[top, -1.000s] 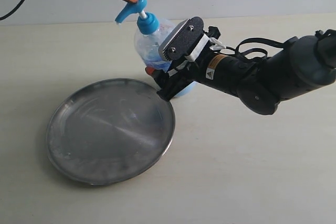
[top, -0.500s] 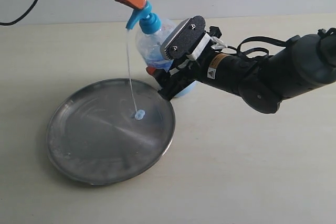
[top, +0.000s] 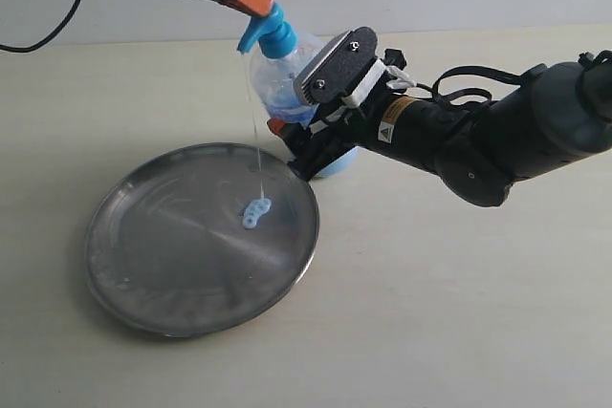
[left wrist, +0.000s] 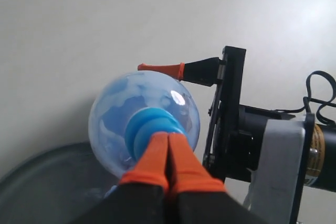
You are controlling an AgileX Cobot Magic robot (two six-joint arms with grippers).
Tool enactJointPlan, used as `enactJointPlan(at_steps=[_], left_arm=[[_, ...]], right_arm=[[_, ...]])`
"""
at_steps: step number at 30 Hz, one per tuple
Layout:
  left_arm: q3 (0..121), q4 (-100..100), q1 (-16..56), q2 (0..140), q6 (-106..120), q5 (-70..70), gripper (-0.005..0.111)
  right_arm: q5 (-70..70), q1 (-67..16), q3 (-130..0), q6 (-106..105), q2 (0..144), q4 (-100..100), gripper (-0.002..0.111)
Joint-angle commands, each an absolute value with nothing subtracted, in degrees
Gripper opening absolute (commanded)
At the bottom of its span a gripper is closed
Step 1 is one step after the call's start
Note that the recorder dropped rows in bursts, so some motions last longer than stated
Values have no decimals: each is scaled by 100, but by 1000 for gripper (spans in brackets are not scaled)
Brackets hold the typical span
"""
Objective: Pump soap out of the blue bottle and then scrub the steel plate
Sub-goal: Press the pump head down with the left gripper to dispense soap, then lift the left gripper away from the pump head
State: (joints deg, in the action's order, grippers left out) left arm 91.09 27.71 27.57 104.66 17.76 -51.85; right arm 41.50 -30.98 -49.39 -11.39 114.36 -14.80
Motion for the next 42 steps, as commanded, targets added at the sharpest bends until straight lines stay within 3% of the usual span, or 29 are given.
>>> enactJointPlan(at_steps=[1,17,31,42], left_arm=[[8734,2131,2806,10899,1759,-5496,1],[8734,2118,2806,9375,1774,-4434,1],[8734,1755,2796,8100,1596,-4483,1],[7781,1659,2796,7420,1478,-4049,1]], right_arm=[[4704,-3169,-4962,-1235,11326,-1966,0],[4681,-3169,-4962,-1258,11326,-1911,0],[4639,-3118,-4962,-1377,11326,-1351,0],[4744,-2954,-4987,-800,11326,-1386,0]])
